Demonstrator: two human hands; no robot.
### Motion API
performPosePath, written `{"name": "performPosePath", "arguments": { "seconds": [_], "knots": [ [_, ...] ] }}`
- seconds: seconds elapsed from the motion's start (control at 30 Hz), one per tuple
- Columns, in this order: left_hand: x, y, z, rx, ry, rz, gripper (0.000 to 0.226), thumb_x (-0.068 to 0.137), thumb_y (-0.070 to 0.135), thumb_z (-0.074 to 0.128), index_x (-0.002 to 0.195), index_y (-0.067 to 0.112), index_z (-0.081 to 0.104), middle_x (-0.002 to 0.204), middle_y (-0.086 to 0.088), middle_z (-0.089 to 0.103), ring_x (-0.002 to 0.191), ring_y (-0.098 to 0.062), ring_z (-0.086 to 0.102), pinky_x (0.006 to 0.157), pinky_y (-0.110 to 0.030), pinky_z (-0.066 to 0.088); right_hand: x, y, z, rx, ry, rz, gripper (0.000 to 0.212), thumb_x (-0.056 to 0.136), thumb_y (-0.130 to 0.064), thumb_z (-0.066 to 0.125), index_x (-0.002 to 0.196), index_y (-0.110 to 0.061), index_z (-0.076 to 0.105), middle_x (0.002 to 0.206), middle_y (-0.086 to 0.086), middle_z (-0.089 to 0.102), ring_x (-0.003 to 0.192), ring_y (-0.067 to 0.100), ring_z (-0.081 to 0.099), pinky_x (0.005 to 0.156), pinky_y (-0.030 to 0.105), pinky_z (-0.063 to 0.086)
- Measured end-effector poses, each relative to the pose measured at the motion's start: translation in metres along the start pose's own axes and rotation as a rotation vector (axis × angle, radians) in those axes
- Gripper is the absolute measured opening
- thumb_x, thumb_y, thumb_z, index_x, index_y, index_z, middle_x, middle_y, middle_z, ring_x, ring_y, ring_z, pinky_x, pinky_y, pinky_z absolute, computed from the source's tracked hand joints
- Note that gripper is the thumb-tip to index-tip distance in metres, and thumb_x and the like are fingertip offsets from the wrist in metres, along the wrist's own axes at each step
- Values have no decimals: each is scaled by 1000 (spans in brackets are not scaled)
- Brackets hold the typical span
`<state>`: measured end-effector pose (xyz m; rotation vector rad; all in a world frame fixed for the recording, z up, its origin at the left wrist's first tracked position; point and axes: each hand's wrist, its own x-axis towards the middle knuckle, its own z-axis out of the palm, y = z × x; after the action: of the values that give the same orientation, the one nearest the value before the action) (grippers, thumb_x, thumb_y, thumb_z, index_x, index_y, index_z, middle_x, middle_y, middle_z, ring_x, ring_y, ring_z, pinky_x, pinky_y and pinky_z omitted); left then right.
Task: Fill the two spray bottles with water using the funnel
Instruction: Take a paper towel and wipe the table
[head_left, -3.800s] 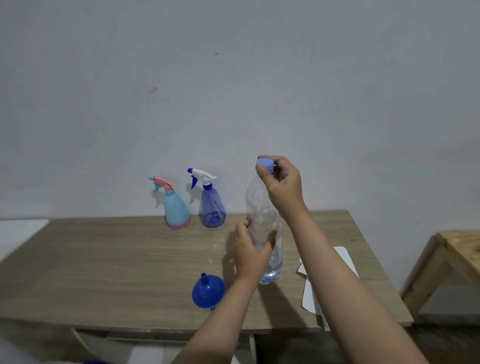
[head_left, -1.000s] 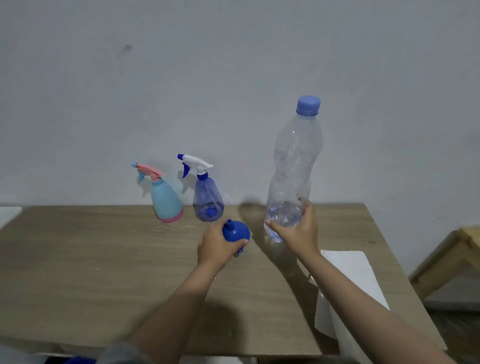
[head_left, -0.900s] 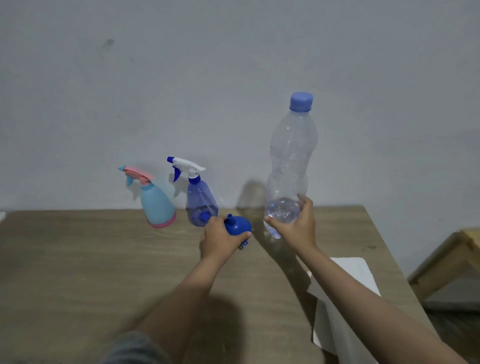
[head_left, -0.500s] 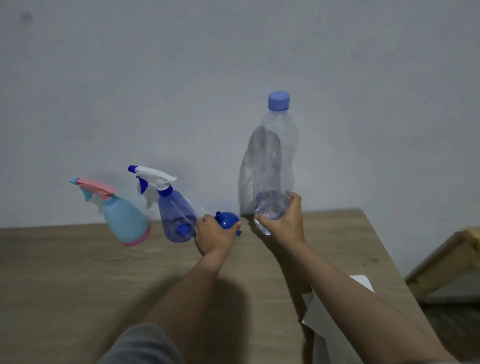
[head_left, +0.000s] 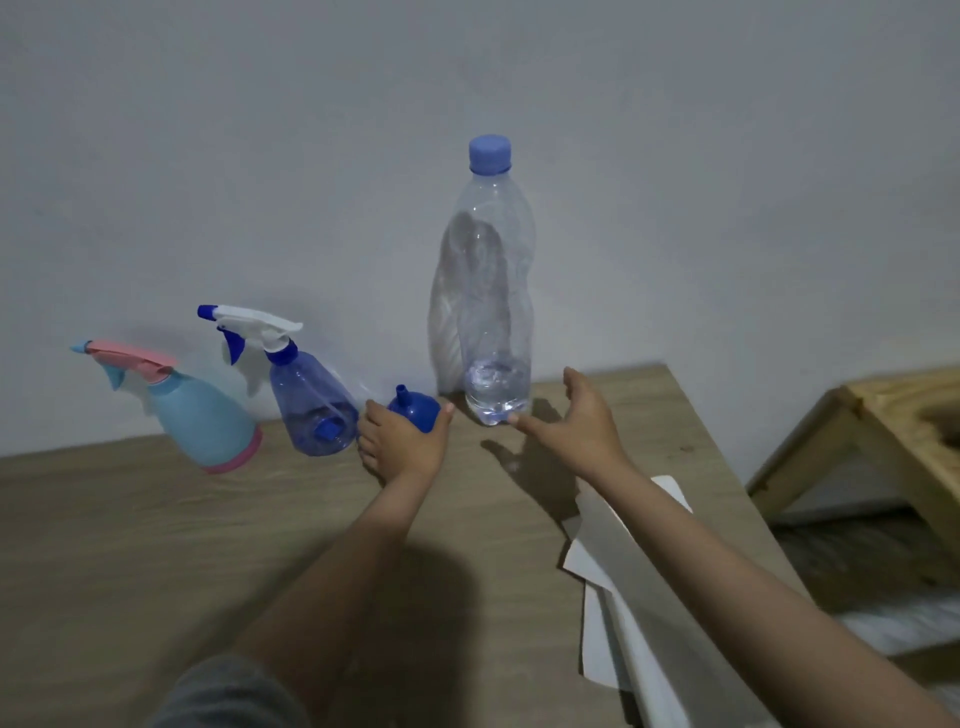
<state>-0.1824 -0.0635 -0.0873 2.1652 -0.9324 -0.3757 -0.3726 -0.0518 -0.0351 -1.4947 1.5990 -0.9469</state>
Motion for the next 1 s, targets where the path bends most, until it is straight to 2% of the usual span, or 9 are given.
{"name": "performPosePath", "arguments": {
  "seconds": [0.1, 0.17, 0.3, 0.4, 0.5, 0.6, 0.77, 0.87, 1.0],
  "knots": [
    [-37, -9, -5, -145, -70, 185, 90, 62, 65, 63, 130, 10, 42, 130, -12, 46, 121, -36, 42, 106, -49, 34, -54, 9, -46, -8, -2, -35, 60, 72, -31, 82, 124, -13, 59, 121, -2, 62, 115, 11, 56, 90, 13, 41],
    [-71, -13, -10, -232, -239, 317, 85, 61, 68, 61, 129, 20, 43, 129, 2, 42, 121, -27, 45, 105, -46, 38, -95, 19, -69, -53, 35, -58, 46, 72, -30, 82, 113, -19, 65, 108, -10, 64, 104, 5, 57, 81, 4, 38],
    [-125, -10, -21, -246, -638, 707, 68, 65, 51, 73, 125, 32, 49, 125, 29, 40, 121, -7, 47, 102, -37, 45, -156, 58, -90, -322, 76, -95, 48, 66, -39, 83, 108, -23, 66, 108, -9, 63, 105, 14, 57, 91, 34, 47],
    [-147, -4, -23, -205, -788, 878, 65, 65, 38, 73, 126, 27, 54, 127, 20, 46, 123, -5, 44, 102, -37, 45, -184, 84, -89, -546, 60, -41, 51, 67, -43, 78, 113, -23, 65, 112, -5, 64, 106, 24, 56, 89, 41, 45],
    [-161, 2, -21, -96, -820, 963, 67, 67, 33, 72, 130, 29, 52, 132, 20, 45, 124, 1, 36, 108, -35, 37, -197, 97, -86, -608, 141, -23, 36, 72, -34, 74, 105, -21, 69, 100, -2, 67, 96, 28, 58, 81, 40, 41],
    [-174, 9, -20, 0, -857, 1049, 69, 67, 39, 69, 133, 30, 50, 137, 17, 45, 130, -5, 33, 112, -36, 29, -200, 103, -84, -621, 220, -40, 16, 70, -23, 76, 86, -22, 73, 82, -4, 70, 82, 28, 61, 71, 37, 40],
    [-184, 22, -13, 155, -848, 1202, 55, 73, 39, 62, 127, 31, 57, 131, 12, 54, 124, -10, 41, 107, -31, 22, -203, 101, -92, -558, 320, -117, 12, 71, -15, 76, 81, -22, 73, 77, -6, 70, 75, 23, 61, 67, 38, 45],
    [-190, 36, -16, 129, -759, 1224, 30, 80, 27, 59, 107, 26, 71, 116, 9, 64, 113, -13, 53, 101, -40, 35, -206, 94, -100, -513, 364, -169, 16, 68, -12, 79, 79, -21, 73, 73, -6, 69, 70, 24, 62, 65, 38, 49],
    [-192, 56, -26, -8, -694, 1192, 23, 81, 24, 57, 94, 19, 75, 95, 7, 65, 87, -15, 63, 83, -40, 50, -206, 85, -111, -473, 384, -210, 10, 73, -16, 76, 80, -22, 71, 75, -7, 67, 73, 22, 63, 68, 36, 47]
  ]
}}
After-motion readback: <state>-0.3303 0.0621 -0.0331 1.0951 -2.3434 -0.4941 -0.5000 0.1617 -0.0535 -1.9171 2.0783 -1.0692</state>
